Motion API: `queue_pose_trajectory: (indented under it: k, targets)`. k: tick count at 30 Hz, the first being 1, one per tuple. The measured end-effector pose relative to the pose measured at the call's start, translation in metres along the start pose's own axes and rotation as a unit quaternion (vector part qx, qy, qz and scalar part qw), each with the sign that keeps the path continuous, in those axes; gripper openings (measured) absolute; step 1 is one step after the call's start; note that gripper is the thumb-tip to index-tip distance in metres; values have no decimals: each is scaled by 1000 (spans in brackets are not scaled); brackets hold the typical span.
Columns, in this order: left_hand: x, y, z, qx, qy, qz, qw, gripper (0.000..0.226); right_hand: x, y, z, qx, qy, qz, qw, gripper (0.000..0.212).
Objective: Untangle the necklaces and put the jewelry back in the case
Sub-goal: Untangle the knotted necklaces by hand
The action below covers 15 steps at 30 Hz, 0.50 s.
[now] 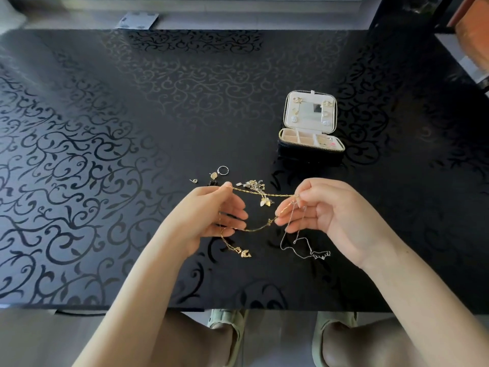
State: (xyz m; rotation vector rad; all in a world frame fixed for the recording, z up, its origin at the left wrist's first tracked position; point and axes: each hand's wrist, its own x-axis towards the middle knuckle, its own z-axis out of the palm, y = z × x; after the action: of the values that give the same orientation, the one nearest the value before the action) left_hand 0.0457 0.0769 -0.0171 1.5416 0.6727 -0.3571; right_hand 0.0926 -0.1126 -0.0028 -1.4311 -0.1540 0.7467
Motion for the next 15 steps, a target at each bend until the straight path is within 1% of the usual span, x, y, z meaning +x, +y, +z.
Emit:
queue_pose_trajectory:
  k: [3,5,6,7,8,9,10,11,13,15]
  targets:
    - [6,-3,3,75,45,31,996,20,1,2,5,25,-10,10,1000,27]
    - [8,-8,3,162,79,73,981,14,1,3,8,30,-14,16,999,28]
    - [6,-9,3,219,98,99,966,18,1,4,9,32,-14,18,999,29]
    - [3,-10,4,268,119,132,947,27,1,4,9,32,-14,21,999,29]
    - [-1,-11,4,292,139,172,931,37,1,3,9,32,-12,22,999,29]
    - [-5,-10,4,288,151,213,921,43,1,3,9,31,-12,24,999,28]
    - [-8,-9,4,263,146,244,922,46,2,3,9,30,-12,25,999,27]
    - [-12,-7,5,228,123,261,930,47,3,3,9,32,-14,25,999,26]
    - [-18,-2,9,177,34,265,947,44,4,3,10,41,-18,25,999,23]
    - [-22,-1,15,152,-46,262,952,42,5,4,9,54,-24,25,998,16]
